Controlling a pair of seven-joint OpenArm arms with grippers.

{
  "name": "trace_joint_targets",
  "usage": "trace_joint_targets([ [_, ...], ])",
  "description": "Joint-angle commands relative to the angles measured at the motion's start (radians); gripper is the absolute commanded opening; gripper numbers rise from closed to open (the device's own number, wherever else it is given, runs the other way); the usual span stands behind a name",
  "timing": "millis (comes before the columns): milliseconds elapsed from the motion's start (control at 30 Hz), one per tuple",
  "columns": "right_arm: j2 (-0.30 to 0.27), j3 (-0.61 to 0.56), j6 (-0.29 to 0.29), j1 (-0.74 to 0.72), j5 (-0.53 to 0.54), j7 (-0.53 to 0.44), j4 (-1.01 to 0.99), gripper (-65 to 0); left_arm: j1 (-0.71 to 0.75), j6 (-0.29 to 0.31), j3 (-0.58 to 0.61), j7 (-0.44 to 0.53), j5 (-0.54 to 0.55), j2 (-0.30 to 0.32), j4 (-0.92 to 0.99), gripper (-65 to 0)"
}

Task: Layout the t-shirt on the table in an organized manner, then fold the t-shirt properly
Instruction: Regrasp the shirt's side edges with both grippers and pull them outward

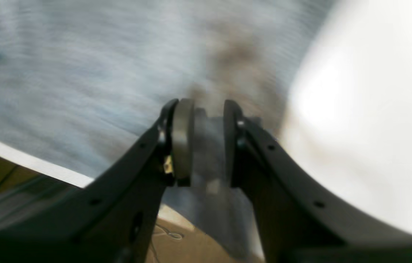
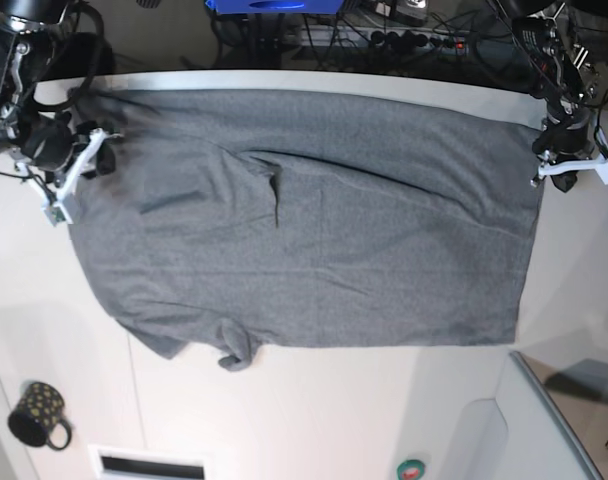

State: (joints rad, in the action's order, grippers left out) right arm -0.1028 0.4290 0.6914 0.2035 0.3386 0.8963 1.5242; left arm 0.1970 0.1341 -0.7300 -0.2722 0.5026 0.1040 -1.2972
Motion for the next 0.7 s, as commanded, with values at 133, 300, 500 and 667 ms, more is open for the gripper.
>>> trace_joint_targets([
  [133, -0.005, -0.057, 0.007, 0.057, 0.018, -0.013, 0.051, -62.6, -0.012, 0.009, 0.051, 0.027, 0.006, 0.016, 0.024, -65.0],
  [300, -0.008, -0.063, 0.007, 0.075, 0.018, -0.015, 0.062, -53.6, -0.012, 0.009, 0.069, 0.034, 0.006, 0.055, 0.095, -65.0],
  [500, -0.033, -0.069, 0.007, 0.075, 0.017, -0.042, 0.059, -42.0, -0.02, 0.009, 0.079, 0.126, 0.006, 0.096, 0.181, -65.0],
  [667, -0.036, -0.063, 0.007, 0.073, 0.017, -0.092, 0.068, -42.0, -0.018, 0.009, 0.074, 0.121, 0.014, 0.102, 0.147, -65.0],
])
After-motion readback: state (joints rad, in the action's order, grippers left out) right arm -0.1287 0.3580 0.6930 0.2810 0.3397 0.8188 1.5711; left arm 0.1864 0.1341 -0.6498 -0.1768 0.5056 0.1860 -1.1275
